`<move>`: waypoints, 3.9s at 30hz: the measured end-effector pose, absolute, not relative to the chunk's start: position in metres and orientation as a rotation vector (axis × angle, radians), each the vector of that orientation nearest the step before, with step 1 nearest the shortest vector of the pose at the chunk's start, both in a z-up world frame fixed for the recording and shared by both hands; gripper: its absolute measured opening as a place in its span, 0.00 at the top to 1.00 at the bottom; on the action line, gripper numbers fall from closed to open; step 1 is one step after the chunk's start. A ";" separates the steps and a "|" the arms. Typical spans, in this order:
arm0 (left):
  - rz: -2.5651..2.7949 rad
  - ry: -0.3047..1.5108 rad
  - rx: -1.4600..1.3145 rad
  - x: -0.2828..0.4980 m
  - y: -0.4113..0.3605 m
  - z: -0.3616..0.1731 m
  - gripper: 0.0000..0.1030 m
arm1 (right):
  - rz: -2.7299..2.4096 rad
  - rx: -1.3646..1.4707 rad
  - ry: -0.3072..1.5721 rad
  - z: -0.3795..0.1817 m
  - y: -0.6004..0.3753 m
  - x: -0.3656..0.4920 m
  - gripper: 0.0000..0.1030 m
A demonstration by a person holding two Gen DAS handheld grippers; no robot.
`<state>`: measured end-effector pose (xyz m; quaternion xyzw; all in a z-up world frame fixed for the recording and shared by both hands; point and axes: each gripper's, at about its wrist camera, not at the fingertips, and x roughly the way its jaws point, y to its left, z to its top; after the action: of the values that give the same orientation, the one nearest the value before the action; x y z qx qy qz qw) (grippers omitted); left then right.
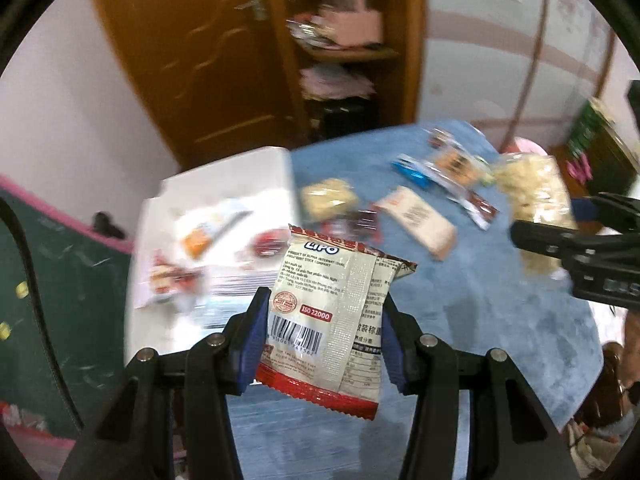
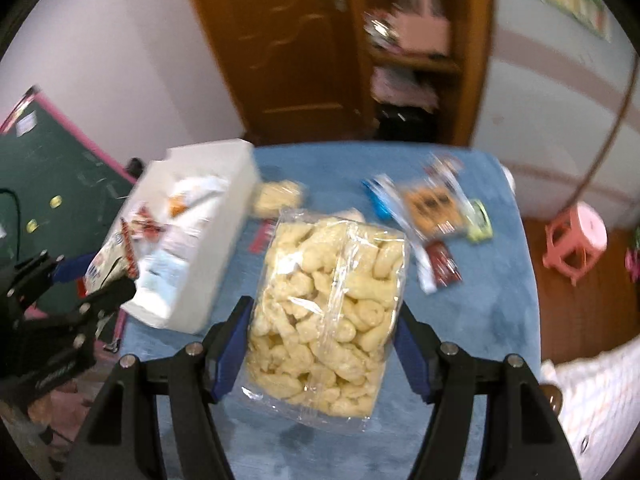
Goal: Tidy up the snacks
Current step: 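Carry the LIPO bag and cracker bag into the white tray and release, then move both open grippers back over the remaining snacks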
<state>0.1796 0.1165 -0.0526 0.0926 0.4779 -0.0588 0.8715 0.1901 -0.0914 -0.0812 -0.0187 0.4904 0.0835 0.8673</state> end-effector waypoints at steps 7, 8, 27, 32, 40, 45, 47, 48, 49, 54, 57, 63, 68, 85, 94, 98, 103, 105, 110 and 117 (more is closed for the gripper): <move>0.005 0.947 0.132 0.172 0.199 -0.020 0.52 | 0.286 -0.134 0.913 -0.018 -0.009 0.196 0.35; 0.024 0.935 0.125 0.171 0.211 -0.014 0.52 | 0.299 -0.139 0.896 -0.009 0.002 0.200 0.35; 0.111 0.979 0.014 0.217 0.283 -0.056 0.52 | 0.311 -0.198 0.950 -0.038 0.136 0.297 0.35; 0.091 1.008 -0.016 0.229 0.289 -0.073 0.49 | 0.323 -0.193 1.014 -0.060 0.153 0.314 0.34; 0.058 0.994 -0.084 0.228 0.296 -0.082 0.16 | 0.350 -0.167 1.079 -0.088 0.160 0.326 0.34; 0.081 1.010 -0.081 0.231 0.299 -0.089 0.16 | 0.360 -0.113 1.107 -0.097 0.156 0.328 0.34; 0.096 1.012 -0.093 0.232 0.301 -0.091 0.16 | 0.366 -0.110 1.106 -0.097 0.154 0.326 0.34; 0.100 1.013 -0.097 0.232 0.302 -0.091 0.16 | 0.360 -0.118 1.101 -0.096 0.154 0.325 0.34; 0.108 1.012 -0.103 0.232 0.303 -0.091 0.16 | 0.355 -0.126 1.096 -0.095 0.153 0.323 0.34; 0.142 1.002 -0.123 0.234 0.307 -0.087 0.16 | 0.360 -0.124 1.090 -0.089 0.147 0.317 0.33; 0.151 0.994 -0.128 0.233 0.307 -0.082 0.16 | 0.360 -0.129 1.082 -0.084 0.144 0.314 0.33; 0.160 0.981 -0.100 0.227 0.299 -0.072 0.16 | 0.356 -0.119 1.077 -0.075 0.133 0.305 0.33; 0.164 0.973 -0.088 0.221 0.291 -0.060 0.16 | 0.353 -0.113 1.072 -0.066 0.120 0.296 0.33; 0.074 0.906 0.028 0.194 0.199 -0.007 0.16 | 0.275 -0.153 0.929 -0.004 -0.012 0.234 0.34; -0.020 0.931 0.096 0.214 0.104 -0.004 0.16 | 0.155 -0.158 0.886 0.002 -0.113 0.225 0.33; -0.057 0.976 0.101 0.229 0.067 -0.017 0.16 | 0.131 -0.159 0.911 -0.013 -0.149 0.230 0.34; -0.096 1.029 0.108 0.252 0.019 -0.045 0.16 | 0.115 -0.159 0.937 -0.037 -0.181 0.235 0.34; -0.098 1.045 0.106 0.260 0.006 -0.057 0.16 | 0.107 -0.156 0.955 -0.049 -0.190 0.239 0.34; -0.110 1.112 0.066 0.282 -0.024 -0.101 0.16 | 0.101 -0.115 1.008 -0.083 -0.212 0.252 0.33; -0.074 1.214 -0.030 0.309 -0.040 -0.173 0.16 | 0.105 -0.026 1.116 -0.140 -0.234 0.268 0.33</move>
<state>0.3093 -0.0405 -0.1731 -0.0142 0.5701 -0.0346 0.8207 0.2677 -0.2337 -0.1405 -0.0126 0.5291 0.0496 0.8470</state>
